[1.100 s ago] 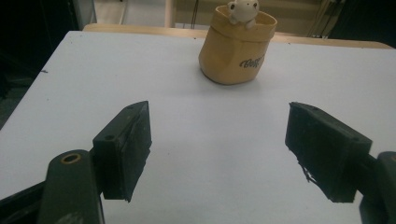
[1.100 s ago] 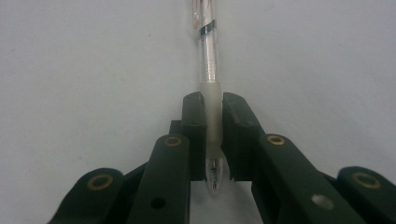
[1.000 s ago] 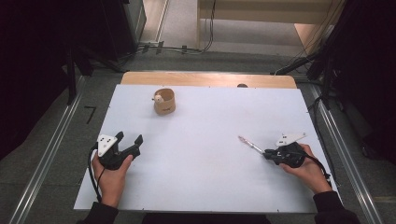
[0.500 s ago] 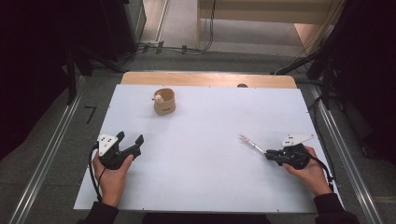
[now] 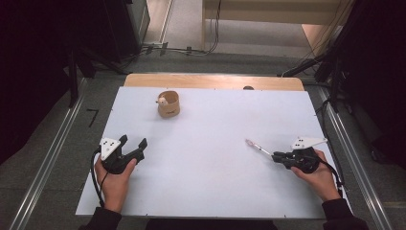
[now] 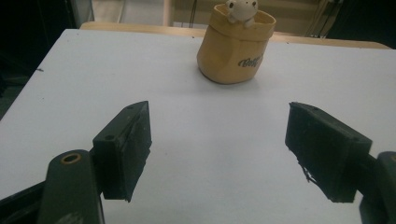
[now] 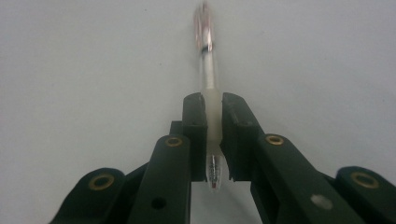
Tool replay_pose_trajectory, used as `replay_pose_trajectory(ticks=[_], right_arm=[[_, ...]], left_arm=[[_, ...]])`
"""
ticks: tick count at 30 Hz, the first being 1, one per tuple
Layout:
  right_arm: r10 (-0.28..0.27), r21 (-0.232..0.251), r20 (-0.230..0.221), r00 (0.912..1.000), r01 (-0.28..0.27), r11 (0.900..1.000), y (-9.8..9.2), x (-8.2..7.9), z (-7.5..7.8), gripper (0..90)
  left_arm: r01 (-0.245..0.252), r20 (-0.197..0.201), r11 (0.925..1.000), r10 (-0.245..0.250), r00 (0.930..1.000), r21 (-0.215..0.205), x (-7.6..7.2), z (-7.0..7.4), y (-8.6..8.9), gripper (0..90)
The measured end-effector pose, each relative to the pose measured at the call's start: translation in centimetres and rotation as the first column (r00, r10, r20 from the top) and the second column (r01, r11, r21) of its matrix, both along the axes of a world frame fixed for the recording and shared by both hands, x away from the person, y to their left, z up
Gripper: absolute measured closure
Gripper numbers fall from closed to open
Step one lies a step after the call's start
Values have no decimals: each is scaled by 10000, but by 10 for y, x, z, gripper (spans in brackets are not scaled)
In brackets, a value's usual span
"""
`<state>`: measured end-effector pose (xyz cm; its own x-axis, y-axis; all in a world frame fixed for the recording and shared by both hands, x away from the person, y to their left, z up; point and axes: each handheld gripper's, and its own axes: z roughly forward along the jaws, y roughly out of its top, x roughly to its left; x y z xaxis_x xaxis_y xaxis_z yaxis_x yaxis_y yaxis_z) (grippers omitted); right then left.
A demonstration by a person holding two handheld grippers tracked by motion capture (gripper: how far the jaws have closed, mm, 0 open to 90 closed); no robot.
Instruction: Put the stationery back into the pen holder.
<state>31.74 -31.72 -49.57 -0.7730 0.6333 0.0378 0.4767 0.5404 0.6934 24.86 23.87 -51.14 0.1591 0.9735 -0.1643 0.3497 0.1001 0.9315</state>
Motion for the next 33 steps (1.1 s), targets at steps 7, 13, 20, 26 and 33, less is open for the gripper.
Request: replay_pose_trajectory(ticks=[7,13,20,26,33], right_arm=[[-31,167,125,9999,29,9999,0,-1,3,783],[-140,648,318,9994,119,9978,-2,-3,10,783],[-324,1194,469,9984,266,9925,-3,-4,15,783],[-445,1532,480,9979,366,9875,-5,-5,18,786],[-354,1574,642,9973,249,9872,-2,-6,23,787]], left_arm=[[-11,37,10000,12,10000,-31,0,0,0,238],[-17,31,10000,17,10000,-32,0,0,0,238],[-3,45,10000,4,10000,-38,0,0,0,238],[3,67,10000,-2,10000,-55,0,0,0,238],[-23,77,10000,23,10000,-84,0,1,0,238]])
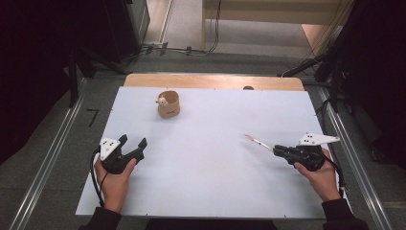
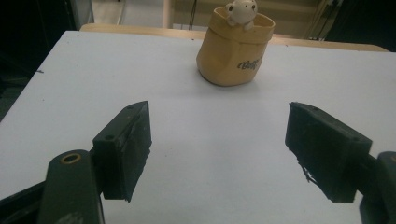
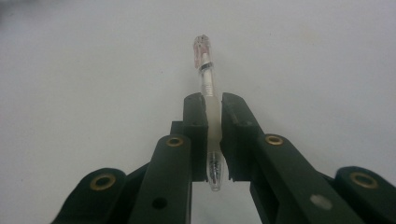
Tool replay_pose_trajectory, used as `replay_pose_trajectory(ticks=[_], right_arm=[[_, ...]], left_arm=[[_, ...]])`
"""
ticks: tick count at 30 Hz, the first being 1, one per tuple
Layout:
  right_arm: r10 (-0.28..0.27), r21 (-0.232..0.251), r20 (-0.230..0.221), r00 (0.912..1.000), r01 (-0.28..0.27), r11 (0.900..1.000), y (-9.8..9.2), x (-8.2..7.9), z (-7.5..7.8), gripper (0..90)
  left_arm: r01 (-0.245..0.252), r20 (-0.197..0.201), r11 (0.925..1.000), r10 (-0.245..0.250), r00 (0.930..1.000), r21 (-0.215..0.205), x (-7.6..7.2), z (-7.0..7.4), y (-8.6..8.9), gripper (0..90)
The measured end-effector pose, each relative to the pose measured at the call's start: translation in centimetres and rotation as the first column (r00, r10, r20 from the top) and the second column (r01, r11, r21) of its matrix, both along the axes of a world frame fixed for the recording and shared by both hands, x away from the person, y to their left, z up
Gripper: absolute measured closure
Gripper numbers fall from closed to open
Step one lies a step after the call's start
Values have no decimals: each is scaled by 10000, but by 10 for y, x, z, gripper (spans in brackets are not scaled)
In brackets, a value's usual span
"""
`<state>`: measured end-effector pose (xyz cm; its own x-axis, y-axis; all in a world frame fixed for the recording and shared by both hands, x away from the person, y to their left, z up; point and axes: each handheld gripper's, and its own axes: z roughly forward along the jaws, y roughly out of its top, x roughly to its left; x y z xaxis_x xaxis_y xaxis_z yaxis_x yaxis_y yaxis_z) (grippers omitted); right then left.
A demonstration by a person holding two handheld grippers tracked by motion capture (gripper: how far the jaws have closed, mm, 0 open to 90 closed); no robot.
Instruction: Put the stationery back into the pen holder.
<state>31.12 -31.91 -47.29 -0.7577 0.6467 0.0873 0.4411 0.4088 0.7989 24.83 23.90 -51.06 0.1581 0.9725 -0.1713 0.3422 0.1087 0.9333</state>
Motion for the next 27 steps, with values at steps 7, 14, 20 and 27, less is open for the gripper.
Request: replay_pose_trajectory(ticks=[7,14,20,27], right_arm=[[42,118,83,10000,-43,9999,6,0,4,788],[156,218,167,9997,-160,9996,14,0,7,788],[261,277,236,9994,-268,9993,22,2,10,789],[367,351,279,9989,-377,9987,35,6,13,788]], left_arm=[[-5,-22,10000,5,10000,-33,0,0,1,238],[1,-13,10000,-1,10000,-57,0,1,1,238],[17,-65,10000,-18,10000,-43,0,0,2,236],[24,-96,10000,-24,10000,-21,0,0,1,235]])
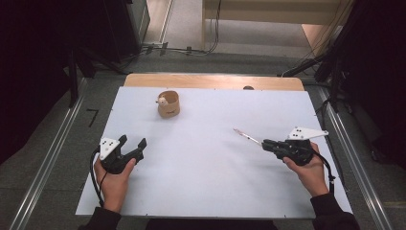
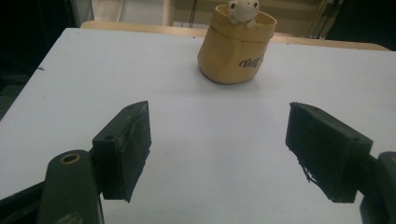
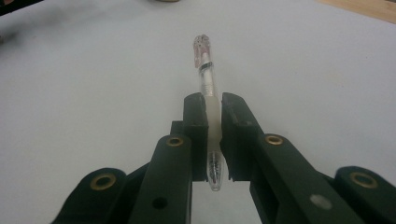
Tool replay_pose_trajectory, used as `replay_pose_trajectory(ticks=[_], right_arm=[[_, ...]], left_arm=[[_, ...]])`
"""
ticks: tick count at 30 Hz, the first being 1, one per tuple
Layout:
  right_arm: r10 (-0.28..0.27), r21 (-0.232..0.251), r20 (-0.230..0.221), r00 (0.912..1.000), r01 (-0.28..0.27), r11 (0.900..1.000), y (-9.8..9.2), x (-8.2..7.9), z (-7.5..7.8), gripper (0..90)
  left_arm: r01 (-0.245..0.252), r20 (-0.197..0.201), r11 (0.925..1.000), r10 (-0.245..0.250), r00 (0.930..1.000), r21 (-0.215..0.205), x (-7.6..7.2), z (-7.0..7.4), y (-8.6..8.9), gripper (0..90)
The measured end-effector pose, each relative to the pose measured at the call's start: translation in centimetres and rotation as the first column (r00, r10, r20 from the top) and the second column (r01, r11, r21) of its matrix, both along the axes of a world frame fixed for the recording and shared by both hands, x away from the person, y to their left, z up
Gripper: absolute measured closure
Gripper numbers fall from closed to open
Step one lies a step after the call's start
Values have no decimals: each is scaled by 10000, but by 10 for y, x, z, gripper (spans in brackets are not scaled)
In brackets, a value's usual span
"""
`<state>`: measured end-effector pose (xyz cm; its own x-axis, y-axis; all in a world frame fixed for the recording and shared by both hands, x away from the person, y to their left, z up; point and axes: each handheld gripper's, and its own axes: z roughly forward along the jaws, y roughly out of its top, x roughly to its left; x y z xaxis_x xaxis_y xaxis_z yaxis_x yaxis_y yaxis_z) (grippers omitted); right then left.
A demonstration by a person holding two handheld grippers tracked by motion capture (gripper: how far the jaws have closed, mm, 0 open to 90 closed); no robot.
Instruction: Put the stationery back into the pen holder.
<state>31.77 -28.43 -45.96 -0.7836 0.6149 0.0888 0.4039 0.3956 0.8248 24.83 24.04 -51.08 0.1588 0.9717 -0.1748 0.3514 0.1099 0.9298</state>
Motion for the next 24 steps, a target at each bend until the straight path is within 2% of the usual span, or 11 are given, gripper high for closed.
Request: replay_pose_trajectory(ticks=[24], right_arm=[[237,111,78,9997,-238,9997,33,14,7,788]], left_arm=[[46,-49,10000,-46,10000,43,0,0,1,230]])
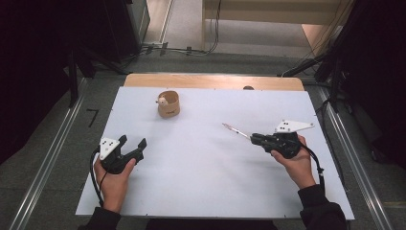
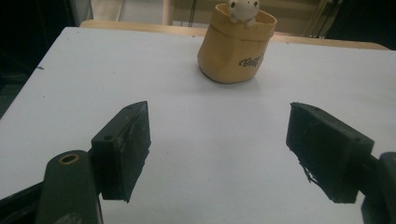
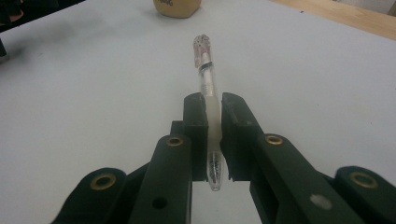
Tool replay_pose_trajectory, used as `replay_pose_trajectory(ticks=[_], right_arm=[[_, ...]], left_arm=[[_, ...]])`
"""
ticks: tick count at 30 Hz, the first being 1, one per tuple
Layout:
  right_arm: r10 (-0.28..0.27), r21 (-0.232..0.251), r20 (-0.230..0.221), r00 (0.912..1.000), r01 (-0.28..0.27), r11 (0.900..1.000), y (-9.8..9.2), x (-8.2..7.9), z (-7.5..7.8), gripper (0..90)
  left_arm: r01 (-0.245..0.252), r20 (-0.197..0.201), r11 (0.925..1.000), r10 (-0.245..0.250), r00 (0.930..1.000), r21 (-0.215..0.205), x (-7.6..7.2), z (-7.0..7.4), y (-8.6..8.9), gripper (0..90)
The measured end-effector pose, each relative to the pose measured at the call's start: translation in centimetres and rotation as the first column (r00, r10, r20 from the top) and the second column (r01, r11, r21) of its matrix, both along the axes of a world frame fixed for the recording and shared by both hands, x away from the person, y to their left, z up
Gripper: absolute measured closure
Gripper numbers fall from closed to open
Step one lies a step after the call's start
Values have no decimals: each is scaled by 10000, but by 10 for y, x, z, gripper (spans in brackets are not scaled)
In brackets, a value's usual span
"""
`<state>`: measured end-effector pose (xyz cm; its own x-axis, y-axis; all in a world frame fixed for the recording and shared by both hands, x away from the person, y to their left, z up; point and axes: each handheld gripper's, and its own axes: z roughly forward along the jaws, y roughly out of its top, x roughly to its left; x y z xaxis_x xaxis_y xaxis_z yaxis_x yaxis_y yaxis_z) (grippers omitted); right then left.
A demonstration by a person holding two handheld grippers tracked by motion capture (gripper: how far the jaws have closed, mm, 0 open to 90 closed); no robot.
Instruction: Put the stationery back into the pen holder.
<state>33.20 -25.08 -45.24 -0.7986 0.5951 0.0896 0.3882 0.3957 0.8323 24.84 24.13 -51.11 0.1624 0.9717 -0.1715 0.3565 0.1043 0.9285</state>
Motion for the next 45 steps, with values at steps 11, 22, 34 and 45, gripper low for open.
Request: replay_pose_trajectory(ticks=[11,22,34,45], right_arm=[[137,35,74,9999,-137,9999,19,8,4,788],[183,-13,68,9998,-183,9998,35,15,4,788],[259,31,166,9995,-259,9997,54,23,7,788],[506,-13,245,9984,-506,9987,77,29,10,788]], left_arm=[[-29,7,10000,29,10000,80,0,0,0,230],[-7,30,10000,7,10000,88,0,0,-1,230],[33,-81,9999,-32,10000,142,0,-1,-2,230],[57,-7,10000,-57,10000,45,1,-1,-2,230]])
